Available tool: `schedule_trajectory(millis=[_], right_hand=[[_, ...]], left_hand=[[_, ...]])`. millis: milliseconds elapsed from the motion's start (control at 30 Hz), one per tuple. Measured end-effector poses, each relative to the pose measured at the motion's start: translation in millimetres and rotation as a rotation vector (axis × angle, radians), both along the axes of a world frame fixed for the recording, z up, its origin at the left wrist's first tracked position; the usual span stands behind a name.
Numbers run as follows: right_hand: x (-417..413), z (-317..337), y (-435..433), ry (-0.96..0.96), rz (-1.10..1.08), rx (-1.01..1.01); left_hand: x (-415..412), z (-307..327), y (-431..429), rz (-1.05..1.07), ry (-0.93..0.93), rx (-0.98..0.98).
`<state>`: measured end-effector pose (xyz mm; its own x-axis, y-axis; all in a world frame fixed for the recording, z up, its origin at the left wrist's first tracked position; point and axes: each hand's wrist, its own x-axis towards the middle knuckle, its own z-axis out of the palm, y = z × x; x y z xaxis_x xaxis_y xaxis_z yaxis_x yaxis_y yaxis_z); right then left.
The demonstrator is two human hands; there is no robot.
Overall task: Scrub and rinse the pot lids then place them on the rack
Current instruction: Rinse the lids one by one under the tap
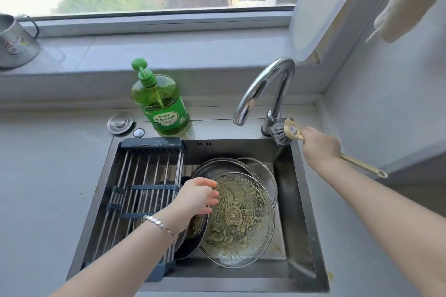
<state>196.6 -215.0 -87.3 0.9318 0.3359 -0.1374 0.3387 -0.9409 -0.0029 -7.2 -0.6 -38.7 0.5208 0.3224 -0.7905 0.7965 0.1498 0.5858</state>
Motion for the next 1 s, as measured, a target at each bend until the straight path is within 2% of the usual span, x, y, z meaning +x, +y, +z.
schedule_trajectory(millis=[400, 533, 700, 833, 967, 1000], right_hand=[[-4.4, 7.2, 1.4, 0.025, -0.005, -0.024], [-35.0, 23.9, 18.4, 0.127, -0.085, 0.242], [-117.8, 60.5, 73.7, 0.528, 0.026, 0.647], [-150.9, 69.2, 95.6, 0.551, 0.036, 0.847], [-156.1, 72.1, 107.7, 0.586, -0.112, 1.029], [-152.3, 71.1, 110.1, 0.599, -0.157, 1.042]], left_hand=[[2.6, 5.7, 1.2, 0.022, -0.027, -0.014], [7.8, 7.5, 0.3, 0.085, -0.106, -0.025], [35.8, 12.5, -11.8, 0.265, -0.32, -0.079], [46.0, 13.4, -12.6, 0.271, -0.415, 0.031], [50.9, 12.0, -14.6, 0.343, -0.509, -0.091], [51.1, 10.4, -18.6, 0.334, -0.509, -0.061]])
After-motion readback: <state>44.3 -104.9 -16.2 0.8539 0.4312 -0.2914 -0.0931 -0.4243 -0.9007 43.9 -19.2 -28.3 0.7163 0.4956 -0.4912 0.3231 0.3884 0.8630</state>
